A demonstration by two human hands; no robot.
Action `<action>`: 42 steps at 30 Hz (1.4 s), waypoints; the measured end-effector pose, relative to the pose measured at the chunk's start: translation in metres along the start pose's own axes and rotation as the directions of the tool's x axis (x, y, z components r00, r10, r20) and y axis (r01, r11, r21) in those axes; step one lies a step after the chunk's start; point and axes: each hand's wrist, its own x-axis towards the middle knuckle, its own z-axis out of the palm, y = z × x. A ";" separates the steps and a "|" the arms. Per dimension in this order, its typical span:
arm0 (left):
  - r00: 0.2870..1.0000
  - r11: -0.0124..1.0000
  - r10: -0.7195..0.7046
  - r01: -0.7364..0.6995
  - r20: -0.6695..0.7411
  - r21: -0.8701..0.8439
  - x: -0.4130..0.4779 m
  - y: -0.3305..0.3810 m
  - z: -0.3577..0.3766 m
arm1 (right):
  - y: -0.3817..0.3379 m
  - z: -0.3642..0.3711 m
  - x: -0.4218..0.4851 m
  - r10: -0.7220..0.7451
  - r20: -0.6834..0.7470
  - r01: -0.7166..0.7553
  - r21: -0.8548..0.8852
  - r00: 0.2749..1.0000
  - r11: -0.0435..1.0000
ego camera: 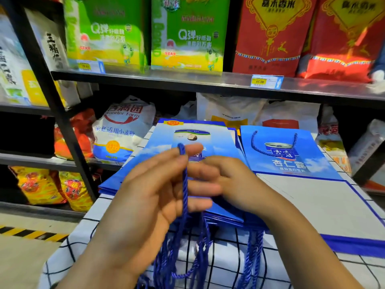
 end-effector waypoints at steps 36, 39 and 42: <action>0.979 0.416 0.193 -0.136 0.059 0.899 0.063 -0.029 -0.005 | 0.005 -0.040 -0.023 0.038 -0.320 0.065 0.308 0.947 0.949; 0.975 0.356 0.199 -0.162 0.095 0.920 0.059 -0.031 -0.004 | 0.007 -0.037 -0.021 0.060 -0.315 0.070 0.384 0.947 0.921; 0.970 0.299 0.205 -0.191 0.132 0.935 0.054 -0.031 -0.006 | 0.011 -0.035 -0.020 0.041 -0.279 0.074 0.389 0.959 0.918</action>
